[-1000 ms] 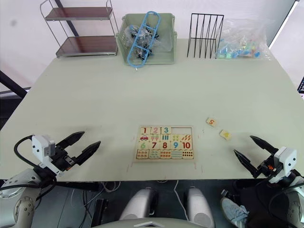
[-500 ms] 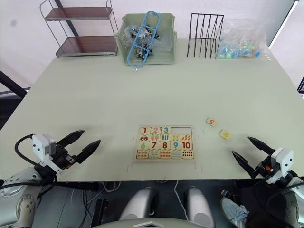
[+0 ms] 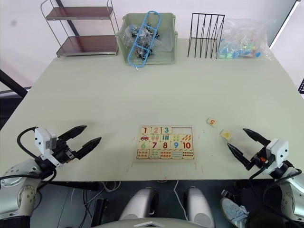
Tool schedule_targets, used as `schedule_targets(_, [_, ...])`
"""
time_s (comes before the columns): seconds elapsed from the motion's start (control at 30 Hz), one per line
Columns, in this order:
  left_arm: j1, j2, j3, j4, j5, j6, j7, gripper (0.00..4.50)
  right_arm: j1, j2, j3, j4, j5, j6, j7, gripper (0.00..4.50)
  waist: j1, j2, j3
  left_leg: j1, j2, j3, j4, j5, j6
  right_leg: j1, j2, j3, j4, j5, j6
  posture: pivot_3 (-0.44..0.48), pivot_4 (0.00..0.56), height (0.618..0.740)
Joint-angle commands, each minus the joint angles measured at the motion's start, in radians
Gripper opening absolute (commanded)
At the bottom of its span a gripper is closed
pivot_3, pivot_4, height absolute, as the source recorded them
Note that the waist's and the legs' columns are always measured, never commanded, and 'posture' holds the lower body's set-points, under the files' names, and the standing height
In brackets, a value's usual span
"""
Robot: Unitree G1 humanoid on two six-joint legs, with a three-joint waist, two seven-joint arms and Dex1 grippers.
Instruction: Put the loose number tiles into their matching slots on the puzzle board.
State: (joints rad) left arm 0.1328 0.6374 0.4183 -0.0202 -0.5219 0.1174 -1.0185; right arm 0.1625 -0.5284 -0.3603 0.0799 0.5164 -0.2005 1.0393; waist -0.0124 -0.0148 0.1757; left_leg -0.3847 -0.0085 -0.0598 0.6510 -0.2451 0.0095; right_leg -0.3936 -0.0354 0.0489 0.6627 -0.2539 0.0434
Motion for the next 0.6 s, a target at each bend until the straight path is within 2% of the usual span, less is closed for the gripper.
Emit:
schedule_targets(0.03, [-0.048, 0.048, -0.014, 0.021, -0.006, -0.01, -0.059, 4.44, -0.02, -0.022, -0.006, -0.037, 0.015, 0.035, -0.015, 4.5, -0.001, 0.0, 0.0, 0.0, 0.0, 0.0, 0.0, 0.0, 0.0, 0.0, 0.0, 0.0, 0.0, 0.0, 0.0, 0.0, 0.15, 0.739])
schedule_targets(0.3, [-0.146, 0.128, -0.09, 0.035, -0.047, 0.016, -0.266, 4.44, -0.06, -0.1, 0.04, -0.021, -0.03, 0.123, 0.007, 4.5, -0.002, 0.0, 0.0, 0.0, 0.0, 0.0, 0.0, 0.0, 0.0, 0.0, 0.0, 0.0, 0.0, 0.001, 0.002, 0.0, 0.15, 0.739])
schedule_targets(0.6, [-0.153, 0.192, -0.138, 0.031, -0.078, 0.035, -0.46, 4.44, -0.108, -0.16, 0.093, -0.007, -0.102, 0.202, -0.022, 4.5, -0.003, 0.0, 0.0, -0.001, 0.0, 0.001, -0.002, 0.0, 0.0, -0.002, 0.001, 0.0, 0.0, 0.001, 0.002, 0.0, 0.15, 0.739])
